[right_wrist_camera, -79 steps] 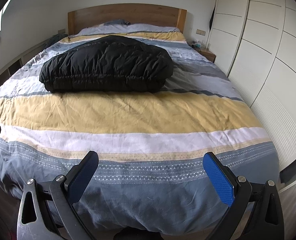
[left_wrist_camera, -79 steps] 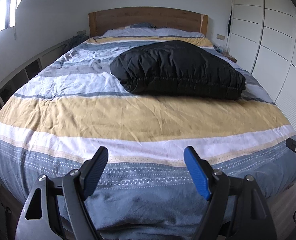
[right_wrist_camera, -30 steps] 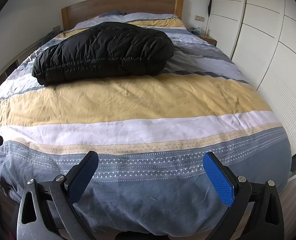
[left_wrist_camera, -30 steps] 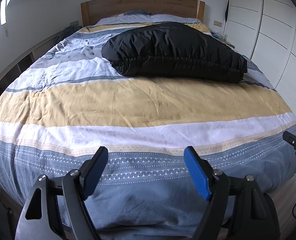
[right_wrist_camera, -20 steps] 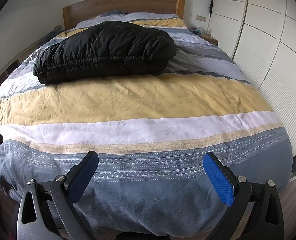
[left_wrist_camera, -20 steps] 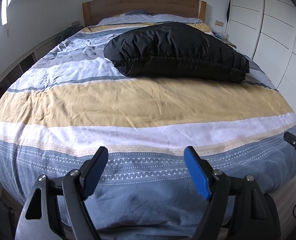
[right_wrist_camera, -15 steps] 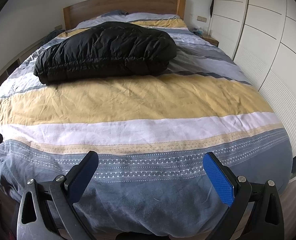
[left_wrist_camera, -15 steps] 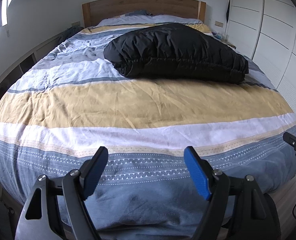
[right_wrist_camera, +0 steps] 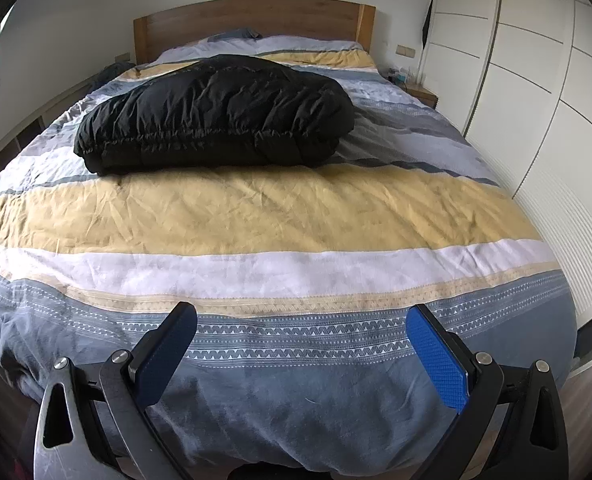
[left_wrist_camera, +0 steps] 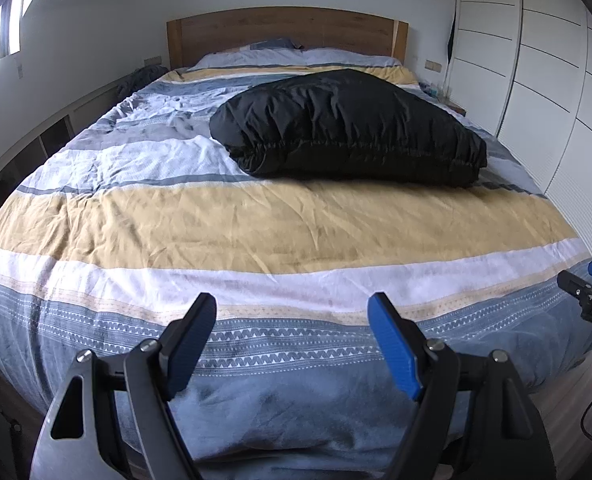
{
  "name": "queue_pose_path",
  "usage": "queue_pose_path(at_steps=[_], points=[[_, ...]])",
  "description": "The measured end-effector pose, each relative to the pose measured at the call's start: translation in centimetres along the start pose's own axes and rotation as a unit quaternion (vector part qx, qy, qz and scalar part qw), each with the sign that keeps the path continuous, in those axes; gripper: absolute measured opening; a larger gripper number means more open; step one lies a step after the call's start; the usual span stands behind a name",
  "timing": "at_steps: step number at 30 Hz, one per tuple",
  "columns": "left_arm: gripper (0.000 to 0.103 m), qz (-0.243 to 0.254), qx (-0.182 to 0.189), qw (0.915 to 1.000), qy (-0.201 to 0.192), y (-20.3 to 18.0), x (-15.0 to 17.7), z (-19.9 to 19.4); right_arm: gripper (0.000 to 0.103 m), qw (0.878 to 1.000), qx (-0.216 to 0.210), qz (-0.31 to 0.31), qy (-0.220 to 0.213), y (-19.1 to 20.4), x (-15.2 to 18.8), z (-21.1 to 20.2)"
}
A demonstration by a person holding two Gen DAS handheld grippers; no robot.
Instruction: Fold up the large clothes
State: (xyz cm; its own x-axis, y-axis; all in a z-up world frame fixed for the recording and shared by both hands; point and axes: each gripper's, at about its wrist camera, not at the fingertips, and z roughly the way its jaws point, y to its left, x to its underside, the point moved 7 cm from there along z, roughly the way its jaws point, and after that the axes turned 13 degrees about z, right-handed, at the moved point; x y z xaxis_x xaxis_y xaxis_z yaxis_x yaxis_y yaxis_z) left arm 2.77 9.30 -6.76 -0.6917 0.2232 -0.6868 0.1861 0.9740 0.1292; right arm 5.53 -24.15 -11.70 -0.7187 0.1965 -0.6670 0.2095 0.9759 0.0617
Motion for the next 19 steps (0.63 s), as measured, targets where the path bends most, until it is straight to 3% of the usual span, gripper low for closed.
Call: queue_pose_path(at_steps=[19], points=[[0.077,-0.012,-0.032,0.9994,0.009,1.0,0.1,-1.6,0.102,0.999,-0.011,-0.012,-0.033,0.3,-0.4,-2.0]])
